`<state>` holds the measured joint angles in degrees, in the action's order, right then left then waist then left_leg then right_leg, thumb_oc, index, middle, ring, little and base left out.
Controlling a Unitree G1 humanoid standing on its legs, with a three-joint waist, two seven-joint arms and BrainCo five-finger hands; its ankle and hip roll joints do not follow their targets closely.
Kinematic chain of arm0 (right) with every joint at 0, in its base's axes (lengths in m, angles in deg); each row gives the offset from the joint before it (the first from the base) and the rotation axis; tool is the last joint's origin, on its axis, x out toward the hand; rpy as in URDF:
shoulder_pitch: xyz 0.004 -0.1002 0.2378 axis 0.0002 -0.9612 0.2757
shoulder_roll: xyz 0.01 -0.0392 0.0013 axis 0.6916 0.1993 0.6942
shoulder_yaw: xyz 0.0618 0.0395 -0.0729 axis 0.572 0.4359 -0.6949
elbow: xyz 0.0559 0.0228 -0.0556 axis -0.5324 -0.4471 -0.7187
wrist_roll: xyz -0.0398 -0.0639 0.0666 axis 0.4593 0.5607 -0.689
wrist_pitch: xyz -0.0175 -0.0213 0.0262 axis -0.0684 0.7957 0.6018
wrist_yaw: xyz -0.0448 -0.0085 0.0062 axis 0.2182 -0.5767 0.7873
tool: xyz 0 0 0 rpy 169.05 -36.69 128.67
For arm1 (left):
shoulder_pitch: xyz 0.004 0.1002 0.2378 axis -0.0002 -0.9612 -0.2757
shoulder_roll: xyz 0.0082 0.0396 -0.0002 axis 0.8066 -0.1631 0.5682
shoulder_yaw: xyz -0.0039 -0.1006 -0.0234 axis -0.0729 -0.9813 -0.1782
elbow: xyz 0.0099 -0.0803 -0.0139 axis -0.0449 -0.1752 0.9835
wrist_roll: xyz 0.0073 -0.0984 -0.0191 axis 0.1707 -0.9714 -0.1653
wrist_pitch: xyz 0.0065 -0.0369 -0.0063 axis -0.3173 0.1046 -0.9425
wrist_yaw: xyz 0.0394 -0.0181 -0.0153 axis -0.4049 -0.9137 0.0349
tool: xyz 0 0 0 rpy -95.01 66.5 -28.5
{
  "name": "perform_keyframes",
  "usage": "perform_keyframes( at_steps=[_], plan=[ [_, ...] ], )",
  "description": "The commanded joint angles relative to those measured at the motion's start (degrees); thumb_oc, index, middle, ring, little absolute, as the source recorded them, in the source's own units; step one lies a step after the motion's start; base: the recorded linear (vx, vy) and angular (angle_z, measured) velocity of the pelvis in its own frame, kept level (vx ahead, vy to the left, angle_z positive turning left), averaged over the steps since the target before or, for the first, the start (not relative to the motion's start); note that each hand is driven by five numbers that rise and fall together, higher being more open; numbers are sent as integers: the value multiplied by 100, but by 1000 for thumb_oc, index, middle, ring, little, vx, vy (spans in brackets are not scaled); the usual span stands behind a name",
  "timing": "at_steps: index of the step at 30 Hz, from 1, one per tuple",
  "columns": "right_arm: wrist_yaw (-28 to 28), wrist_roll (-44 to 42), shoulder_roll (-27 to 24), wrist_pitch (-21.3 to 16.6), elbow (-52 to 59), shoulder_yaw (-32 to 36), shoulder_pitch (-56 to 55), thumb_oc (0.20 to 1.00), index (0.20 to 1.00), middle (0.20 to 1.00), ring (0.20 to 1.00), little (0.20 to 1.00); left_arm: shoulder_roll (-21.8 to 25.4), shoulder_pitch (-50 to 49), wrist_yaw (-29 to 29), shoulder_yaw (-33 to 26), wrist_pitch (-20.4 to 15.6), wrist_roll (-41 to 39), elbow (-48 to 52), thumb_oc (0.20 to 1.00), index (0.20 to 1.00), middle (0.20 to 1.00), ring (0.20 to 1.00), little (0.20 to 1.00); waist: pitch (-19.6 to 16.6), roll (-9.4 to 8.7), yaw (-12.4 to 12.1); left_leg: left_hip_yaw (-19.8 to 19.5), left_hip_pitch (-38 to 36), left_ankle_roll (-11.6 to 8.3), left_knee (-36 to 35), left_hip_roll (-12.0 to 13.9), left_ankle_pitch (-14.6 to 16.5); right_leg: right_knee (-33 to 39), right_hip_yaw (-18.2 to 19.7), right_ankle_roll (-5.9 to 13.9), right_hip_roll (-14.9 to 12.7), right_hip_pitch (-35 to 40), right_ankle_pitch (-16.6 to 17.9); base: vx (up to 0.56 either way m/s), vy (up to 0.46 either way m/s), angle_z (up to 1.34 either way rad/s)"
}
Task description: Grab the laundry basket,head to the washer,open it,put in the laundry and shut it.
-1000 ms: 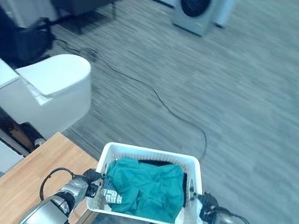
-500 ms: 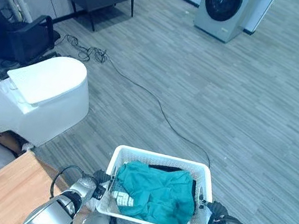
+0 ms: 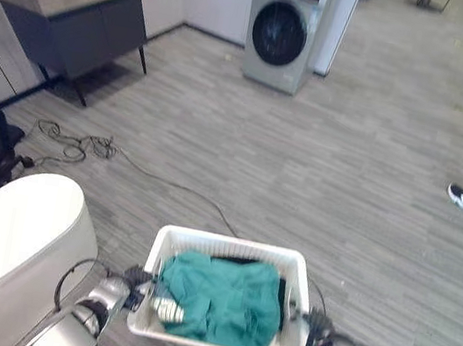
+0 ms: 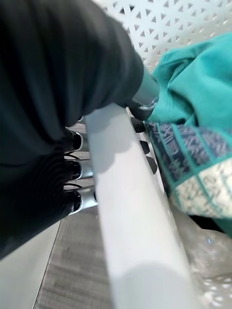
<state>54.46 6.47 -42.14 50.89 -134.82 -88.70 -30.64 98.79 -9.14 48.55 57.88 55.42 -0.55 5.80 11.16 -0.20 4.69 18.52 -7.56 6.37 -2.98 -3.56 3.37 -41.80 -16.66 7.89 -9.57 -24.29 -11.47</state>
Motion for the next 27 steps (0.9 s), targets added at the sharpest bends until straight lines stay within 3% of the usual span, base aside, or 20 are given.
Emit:
perform_keyframes(
  at_steps=[1,3,4,6,9,12,13,15,16,17,18,19,20,22,23,24,25,26,27],
  plan=[
    [-615,-13,-23,229,-59,-229,-179,200,200,200,200,200,-184,476,370,-368,-301,-509,11,200,200,200,200,200,-71,-30,21,127,-160,-624,316,307,-112,3291,-129,142,5,1200,1940,588,-296,-18],
    [-579,-24,-3,215,-38,-159,-145,200,200,200,200,200,-234,485,361,-466,-329,-491,-17,200,200,200,200,200,-97,-45,50,34,-424,-773,256,363,40,4194,-182,313,-134,1024,2218,466,-218,-21],
    [-576,-12,-1,206,-11,-118,-184,200,200,200,200,200,-240,449,357,-536,-341,-491,-47,200,200,200,200,200,-107,30,71,13,-563,-844,234,478,140,4416,-227,404,-153,979,2309,330,-140,22],
    [-596,58,-37,195,-1,-40,-259,200,200,200,200,200,-253,401,347,-613,-354,-434,-121,200,200,200,200,200,-168,-15,135,-92,-764,-909,258,521,163,4339,-143,434,-239,870,2455,452,-240,19],
    [-601,36,-102,234,-29,18,-417,200,200,200,200,200,-348,253,397,-591,-311,-448,-179,200,200,200,200,200,-301,-103,189,-220,-793,-1079,881,745,-23,4066,-186,133,-49,1181,2421,482,-356,8],
    [-520,23,-170,206,-173,33,-440,200,200,200,200,200,-404,138,430,-542,-228,-481,-220,200,200,200,200,200,-348,-80,281,-380,-232,-1395,2767,1398,-1116,3951,-344,-369,329,1614,1969,397,-465,11],
    [-527,50,-200,202,-156,-11,-433,200,200,200,200,200,-395,125,402,-549,-207,-512,-212,200,200,200,200,200,-336,-172,271,-301,-27,-1491,3589,1630,-1477,3995,-365,-557,396,1783,1842,425,-558,5],
    [-502,55,-263,208,-172,-101,-414,200,200,200,200,200,-352,103,382,-560,-183,-595,-201,200,200,200,200,200,-259,-248,135,-273,494,-1670,4772,1974,-1526,4175,-277,-761,664,2246,1497,344,-423,3],
    [-502,55,-264,207,-174,-100,-413,200,200,200,200,200,-353,104,381,-560,-183,-595,-200,200,200,200,200,200,-252,-223,137,-297,517,-1687,4821,2011,-1507,4178,-286,-772,696,2249,1492,292,-367,-43],
    [-453,136,-321,229,-275,-183,-344,200,200,200,200,200,-353,202,366,-583,-141,-642,-286,200,200,200,200,200,-133,-403,-49,22,1195,-1550,5076,2004,-1434,4356,-271,-863,667,2628,1399,331,-273,-62],
    [-441,181,-342,253,-282,-208,-344,200,200,200,200,200,-359,218,379,-564,-132,-666,-297,200,200,200,200,200,-86,-381,-123,19,1550,-1691,5046,2004,-1274,4426,-209,-805,703,2844,1290,281,-260,-55],
    [-442,182,-346,254,-278,-200,-339,200,200,200,200,200,-362,229,378,-562,-134,-667,-298,200,200,200,200,200,-89,-422,-105,130,1582,-1540,5023,1988,-1328,4424,-280,-830,635,2787,1364,451,-126,-18],
    [-424,163,-406,243,-232,-128,-352,200,200,200,200,200,-399,329,343,-524,-154,-614,-296,200,200,200,200,200,-99,-325,-149,501,1982,-1739,4157,2093,-1317,4480,-287,-717,695,3114,1171,425,-73,-7],
    [-433,171,-435,233,-168,-93,-388,200,200,200,200,200,-386,343,345,-505,-166,-616,-272,200,200,200,200,200,-116,-301,-156,541,2079,-1701,3689,1959,-1350,4451,-276,-669,663,3164,1127,412,5,-2],
    [-478,246,-476,181,-45,-123,-430,200,200,200,200,200,-324,319,369,-498,-190,-589,-217,200,200,200,200,200,-131,-187,-230,510,2358,-1385,2153,1495,-1574,4369,-210,-588,676,3253,1056,282,77,-3],
    [-478,247,-477,182,-46,-124,-439,200,200,200,200,200,-328,311,369,-495,-189,-588,-218,200,200,200,200,200,-136,-213,-217,412,2322,-1490,2173,1448,-1487,4371,-166,-555,656,3316,980,616,172,-9],
    [-511,328,-480,120,-50,-212,-414,200,200,200,200,200,-299,263,398,-525,-227,-538,-220,200,200,200,200,200,-126,-52,-358,153,2535,-1318,602,1255,-1814,4294,-13,-533,752,3531,780,395,89,-37],
    [-512,328,-479,118,-52,-214,-414,200,200,200,200,200,-298,261,398,-526,-228,-537,-220,200,200,200,200,200,-116,-64,-352,159,2495,-1315,548,1230,-1841,4285,-18,-528,736,3545,768,822,102,-50],
    [-570,393,-437,138,-167,-310,-310,200,200,200,200,200,-272,159,425,-560,-249,-620,-191,200,200,200,200,200,-137,-14,-445,301,2504,-1354,227,1280,-2072,4215,202,-535,789,3871,587,689,13,-67]
  ],
)
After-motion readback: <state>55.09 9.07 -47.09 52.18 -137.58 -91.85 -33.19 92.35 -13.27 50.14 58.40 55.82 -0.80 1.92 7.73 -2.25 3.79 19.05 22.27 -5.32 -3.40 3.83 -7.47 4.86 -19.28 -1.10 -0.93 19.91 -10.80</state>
